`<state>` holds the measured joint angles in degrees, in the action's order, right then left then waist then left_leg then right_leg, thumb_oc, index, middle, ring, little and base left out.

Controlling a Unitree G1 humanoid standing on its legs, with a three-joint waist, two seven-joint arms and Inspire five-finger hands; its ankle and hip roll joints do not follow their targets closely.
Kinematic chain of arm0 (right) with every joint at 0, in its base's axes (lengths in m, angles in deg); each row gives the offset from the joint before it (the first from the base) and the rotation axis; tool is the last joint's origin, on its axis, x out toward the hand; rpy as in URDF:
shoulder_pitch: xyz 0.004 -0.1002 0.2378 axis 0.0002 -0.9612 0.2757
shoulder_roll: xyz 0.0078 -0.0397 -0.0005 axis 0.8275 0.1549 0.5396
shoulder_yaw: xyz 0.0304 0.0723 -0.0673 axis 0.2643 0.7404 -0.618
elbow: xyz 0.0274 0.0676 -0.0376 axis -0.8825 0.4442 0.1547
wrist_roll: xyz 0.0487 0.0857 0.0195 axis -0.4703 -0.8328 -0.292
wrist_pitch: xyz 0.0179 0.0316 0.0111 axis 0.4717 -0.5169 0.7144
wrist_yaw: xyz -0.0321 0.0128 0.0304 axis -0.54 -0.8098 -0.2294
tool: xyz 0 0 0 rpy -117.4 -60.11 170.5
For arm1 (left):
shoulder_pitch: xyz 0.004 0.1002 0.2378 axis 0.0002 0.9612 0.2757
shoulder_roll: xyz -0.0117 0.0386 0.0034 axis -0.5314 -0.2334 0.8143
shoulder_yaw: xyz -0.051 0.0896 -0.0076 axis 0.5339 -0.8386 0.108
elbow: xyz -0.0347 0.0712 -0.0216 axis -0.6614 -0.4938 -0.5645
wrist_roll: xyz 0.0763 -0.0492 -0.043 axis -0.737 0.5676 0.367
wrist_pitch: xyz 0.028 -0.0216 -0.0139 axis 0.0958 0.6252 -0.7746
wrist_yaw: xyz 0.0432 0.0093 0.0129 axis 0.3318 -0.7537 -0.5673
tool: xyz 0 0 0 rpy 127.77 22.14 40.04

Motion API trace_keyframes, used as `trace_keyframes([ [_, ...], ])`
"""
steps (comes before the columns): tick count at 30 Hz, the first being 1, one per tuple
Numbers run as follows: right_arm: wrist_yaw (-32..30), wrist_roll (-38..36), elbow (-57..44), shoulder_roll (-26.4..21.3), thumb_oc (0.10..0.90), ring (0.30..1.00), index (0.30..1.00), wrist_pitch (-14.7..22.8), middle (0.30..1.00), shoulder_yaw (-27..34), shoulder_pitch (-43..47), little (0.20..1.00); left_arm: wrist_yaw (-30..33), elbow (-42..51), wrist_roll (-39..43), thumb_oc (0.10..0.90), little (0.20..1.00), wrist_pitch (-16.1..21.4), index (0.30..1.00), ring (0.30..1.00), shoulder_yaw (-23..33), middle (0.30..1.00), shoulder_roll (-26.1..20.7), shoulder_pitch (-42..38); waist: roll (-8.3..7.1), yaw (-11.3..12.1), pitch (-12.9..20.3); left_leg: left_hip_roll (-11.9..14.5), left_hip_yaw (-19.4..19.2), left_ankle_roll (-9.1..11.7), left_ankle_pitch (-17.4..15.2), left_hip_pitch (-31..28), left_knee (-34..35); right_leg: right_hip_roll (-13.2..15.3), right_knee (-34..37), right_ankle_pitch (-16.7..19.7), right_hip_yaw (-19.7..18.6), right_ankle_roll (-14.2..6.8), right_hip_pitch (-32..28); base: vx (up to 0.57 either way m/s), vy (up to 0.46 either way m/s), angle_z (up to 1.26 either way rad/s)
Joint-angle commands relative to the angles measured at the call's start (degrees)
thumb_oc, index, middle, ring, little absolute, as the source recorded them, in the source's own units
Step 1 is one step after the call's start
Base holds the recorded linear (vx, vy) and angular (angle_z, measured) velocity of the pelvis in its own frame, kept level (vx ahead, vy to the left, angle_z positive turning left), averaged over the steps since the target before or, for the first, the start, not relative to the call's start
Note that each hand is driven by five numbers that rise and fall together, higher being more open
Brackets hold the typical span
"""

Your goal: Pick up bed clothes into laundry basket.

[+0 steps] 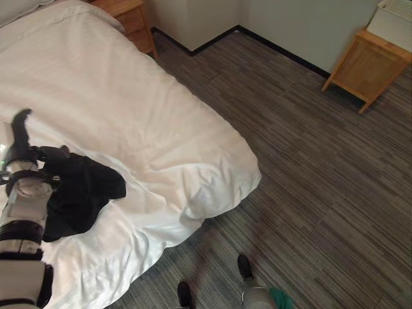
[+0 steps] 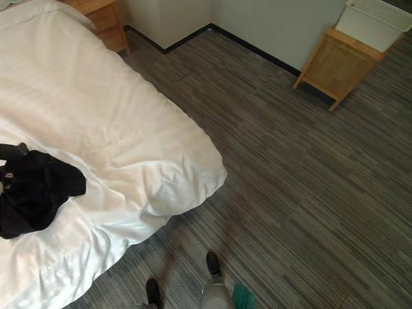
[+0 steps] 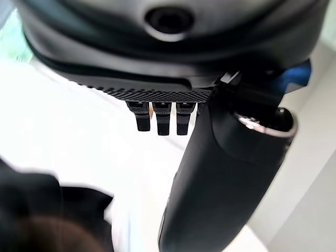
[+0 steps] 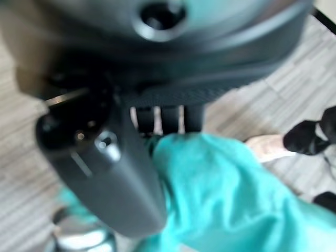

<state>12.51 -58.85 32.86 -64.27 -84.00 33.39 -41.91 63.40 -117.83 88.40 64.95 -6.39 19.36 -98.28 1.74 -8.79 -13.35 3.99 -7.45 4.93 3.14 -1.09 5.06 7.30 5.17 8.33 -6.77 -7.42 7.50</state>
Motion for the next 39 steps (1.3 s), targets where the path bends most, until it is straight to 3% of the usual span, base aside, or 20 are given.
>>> trace_keyframes([
  [1, -0.7, 0.1, 0.4, -4.5, 0.400, 0.300, 0.300, 0.0, 0.300, -2.2, 4.2, 0.300, -2.1, -7.8, -0.4, 0.800, 0.900, -1.3, 0.900, 0.900, 1.2, 0.900, -1.3, -4.6, -1.45, 1.4, 0.9, 0.8, 2.5, 1.0, 1.4, 5.8, -0.1, 2.0, -1.0, -5.2, 1.8, -6.0, -3.9, -0.01, 0.013, -0.09],
  [4, -0.1, 1.3, -1.1, -4.2, 0.400, 0.300, 0.300, -0.7, 0.300, -3.9, 4.8, 0.300, -4.7, -12.4, -1.3, 0.800, 0.900, -2.9, 0.900, 0.900, 3.9, 0.900, 4.1, 0.9, -2.42, 1.9, 1.5, 0.5, 2.0, 0.4, 0.6, 5.5, -0.1, 2.7, -0.7, -5.1, 2.2, -6.2, -3.9, 0.00, 0.006, -0.01],
  [8, 0.2, 2.7, -3.0, -3.9, 0.400, 0.300, 0.300, -0.6, 0.300, -4.7, 3.8, 0.300, -3.9, -10.3, -2.3, 0.800, 0.900, -2.5, 0.900, 0.900, 5.8, 0.900, 4.6, 5.1, -2.29, 2.5, 2.4, 0.0, 2.2, 0.2, 0.0, 4.8, -0.1, 3.3, -0.5, -5.1, 2.8, -6.3, -4.5, 0.02, 0.003, 0.00],
  [13, 0.8, 3.7, -3.9, -2.5, 0.400, 0.300, 0.300, 0.3, 0.300, -5.4, 2.0, 0.300, -0.9, -6.6, -6.3, 0.800, 0.900, -1.1, 0.900, 0.900, 9.4, 0.900, -1.2, 13.6, -1.82, 3.9, 3.5, -0.3, 3.1, 0.2, -0.5, 3.6, -0.1, 3.5, -0.4, -5.4, 3.8, -6.0, -6.1, 0.04, -0.003, 0.01],
  [14, 1.1, 4.0, -3.6, -2.1, 0.400, 0.300, 0.300, 0.6, 0.300, -5.9, 1.7, 0.300, -0.4, -8.5, -8.6, 0.800, 0.900, -1.0, 0.900, 0.900, 9.8, 0.900, -4.5, 15.0, -1.75, 4.2, 4.0, -0.1, 3.1, 0.3, -0.6, 3.0, -0.1, 3.4, -0.4, -5.6, 4.0, -6.0, -6.6, 0.04, 0.000, 0.02],
  [17, 1.6, 4.7, -4.6, -2.0, 0.400, 0.300, 0.300, 1.1, 0.300, -7.1, 1.1, 0.300, -0.3, -11.8, -11.9, 0.800, 0.900, -1.7, 0.900, 0.900, 10.2, 0.900, -8.0, 16.9, -1.91, 4.3, 4.5, 0.1, 2.9, 0.5, -0.7, 2.3, -0.1, 3.2, -0.4, -5.5, 4.2, -6.0, -7.2, 0.07, 0.006, 0.05],
  [18, 1.6, 4.9, -5.0, -2.0, 0.400, 0.300, 0.300, 1.2, 0.300, -7.4, 1.0, 0.300, -0.6, -12.2, -13.0, 0.736, 0.804, -2.0, 0.804, 0.804, 10.1, 0.804, -8.3, 17.5, -2.06, 4.5, 4.6, 0.3, 2.9, 0.6, -0.7, 2.3, -0.1, 3.2, -0.4, -5.5, 4.4, -6.0, -7.3, 0.02, -0.003, 0.07],
  [19, 1.6, 4.9, -5.0, -2.0, 0.400, 0.300, 0.300, 1.2, 0.300, -7.4, 1.0, 0.300, -0.6, -12.2, -13.0, 0.596, 0.594, -1.9, 0.594, 0.594, 10.1, 0.594, -8.3, 17.5, -2.07, 4.4, 4.6, 0.3, 2.9, 0.6, -0.7, 2.3, -0.1, 3.2, -0.4, -5.5, 4.4, -6.0, -7.3, 0.01, -0.004, 0.10],
  [20, 1.6, 5.0, -5.2, -2.1, 0.400, 0.300, 0.300, 1.3, 0.300, -7.5, 0.9, 0.300, -0.5, -12.2, -14.0, 0.400, 0.300, -2.3, 0.300, 0.300, 10.2, 0.300, -8.3, 18.1, -2.18, 4.6, 4.7, 0.4, 2.9, 0.6, -0.7, 2.3, -0.1, 3.2, -0.4, -5.4, 4.5, -6.0, -7.3, 0.00, -0.011, 0.09],
  [26, 1.6, 5.6, -5.9, -2.1, 0.400, 0.300, 0.300, 1.1, 0.300, -6.2, 0.4, 0.300, 2.1, -4.4, -17.2, 0.400, 0.300, -3.5, 0.300, 0.300, 13.8, 0.300, -7.3, 24.0, -3.10, 6.2, 4.9, 0.9, 3.8, 0.9, -0.6, 2.7, -0.1, 3.0, -0.2, -5.5, 6.0, -6.0, -7.6, -0.01, -0.018, 0.05],
  [30, 1.5, 5.2, -6.9, -1.5, 0.400, 0.300, 0.300, 1.3, 0.300, -4.0, -0.9, 0.300, 6.9, 11.9, -18.2, 0.400, 0.300, -4.1, 0.300, 0.300, 21.7, 0.300, -7.8, 31.5, -3.69, 7.4, 5.1, 0.9, 4.5, 1.1, -0.6, 2.8, -0.1, 3.0, -0.2, -5.7, 7.3, -6.1, -8.1, 0.00, -0.018, 0.13],
  [34, 0.3, 2.9, -13.0, -3.0, 0.400, 0.300, 0.300, 1.6, 0.300, 0.6, -1.9, 0.300, 11.4, 34.1, -14.4, 0.400, 0.300, -1.2, 0.300, 0.300, 29.4, 0.300, -6.6, 33.5, -3.90, 8.0, 6.0, 0.7, 5.0, 0.9, -1.0, 2.5, -0.1, 3.4, -0.2, -6.1, 8.3, -6.2, -9.1, 0.02, 0.033, 0.15],
  [36, -1.0, 1.0, -19.3, -5.0, 0.400, 0.300, 0.300, 2.5, 0.300, 2.9, -1.8, 0.300, 13.5, 39.9, -12.8, 0.400, 0.300, 1.1, 0.300, 0.300, 26.8, 0.300, -5.4, 28.3, -4.09, 7.1, 6.6, 0.4, 5.2, 0.8, -1.3, 2.3, -0.1, 3.9, -0.2, -5.8, 8.5, -6.6, -9.2, 0.00, 0.081, 0.20],
  [38, -2.6, 0.7, -26.5, -8.4, 0.400, 0.300, 0.300, 3.6, 0.300, 4.8, -1.2, 0.300, 15.8, 43.4, -10.2, 0.400, 0.300, 3.5, 0.300, 0.300, 19.8, 0.300, -3.9, 16.8, -4.27, 5.5, 6.6, 0.0, 4.9, 0.5, -0.9, 2.3, -0.1, 4.3, -0.8, -4.6, 8.2, -7.2, -8.6, -0.07, 0.098, 0.19],
  [39, -3.7, 1.4, -29.3, -9.5, 0.400, 0.300, 0.300, 4.1, 0.300, 5.1, -0.6, 0.300, 16.8, 46.3, -10.8, 0.400, 0.300, 3.9, 0.300, 0.300, 15.7, 0.300, -1.0, 11.5, -4.47, 4.8, 6.3, -0.2, 4.7, 0.3, -1.0, 2.3, -0.1, 4.5, -1.3, -3.7, 7.9, -7.6, -7.9, -0.09, 0.085, 0.11],
])
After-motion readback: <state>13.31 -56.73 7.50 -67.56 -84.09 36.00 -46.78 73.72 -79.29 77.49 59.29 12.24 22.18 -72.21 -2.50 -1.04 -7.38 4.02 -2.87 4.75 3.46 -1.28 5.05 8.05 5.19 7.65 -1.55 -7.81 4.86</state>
